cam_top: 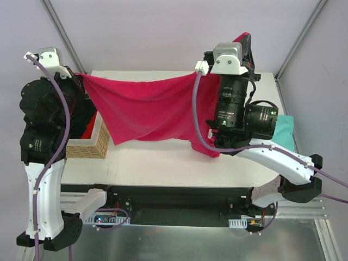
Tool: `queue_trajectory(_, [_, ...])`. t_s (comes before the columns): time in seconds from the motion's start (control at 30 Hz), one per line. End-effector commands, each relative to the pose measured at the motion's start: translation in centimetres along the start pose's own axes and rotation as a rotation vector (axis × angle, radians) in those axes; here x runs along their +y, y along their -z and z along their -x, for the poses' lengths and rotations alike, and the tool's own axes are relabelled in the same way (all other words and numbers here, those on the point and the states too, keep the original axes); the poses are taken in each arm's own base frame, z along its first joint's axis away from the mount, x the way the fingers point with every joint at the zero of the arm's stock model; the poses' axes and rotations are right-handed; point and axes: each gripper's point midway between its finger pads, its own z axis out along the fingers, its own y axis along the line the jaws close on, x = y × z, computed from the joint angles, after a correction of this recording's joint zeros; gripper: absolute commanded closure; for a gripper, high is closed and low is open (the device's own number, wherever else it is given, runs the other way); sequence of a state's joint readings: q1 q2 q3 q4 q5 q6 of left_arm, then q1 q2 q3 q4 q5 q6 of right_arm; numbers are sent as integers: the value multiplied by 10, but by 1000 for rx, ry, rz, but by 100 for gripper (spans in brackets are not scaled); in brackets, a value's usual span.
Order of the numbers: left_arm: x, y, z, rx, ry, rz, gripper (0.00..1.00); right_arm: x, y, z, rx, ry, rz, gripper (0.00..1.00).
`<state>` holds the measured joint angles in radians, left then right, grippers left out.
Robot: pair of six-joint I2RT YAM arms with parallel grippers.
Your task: Fold and stack the t-shirts
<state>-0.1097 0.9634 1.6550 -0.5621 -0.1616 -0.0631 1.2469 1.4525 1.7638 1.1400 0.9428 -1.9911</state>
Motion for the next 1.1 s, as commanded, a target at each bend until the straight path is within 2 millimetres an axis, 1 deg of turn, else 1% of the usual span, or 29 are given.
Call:
queue_trajectory(0.0, [3, 7, 11, -42, 19, 15, 100, -47, -2, 1, 21, 335, -63, 99])
queue_trajectory(0.2, [7, 14, 16, -60, 7, 29, 100, -52, -1, 3, 16, 333, -65, 99])
queue_trajectory(0.47, [10, 24, 23, -86, -1, 36, 100, -54, 2, 14, -23, 327, -73, 99])
queue_trajectory(0.8, [11, 31, 21, -90, 3, 32, 100, -59, 14, 27, -80, 339, -101, 99])
queue_trajectory(1.07, [18, 44, 19, -102, -2, 56, 100, -63, 22, 34, -85, 327, -104, 99])
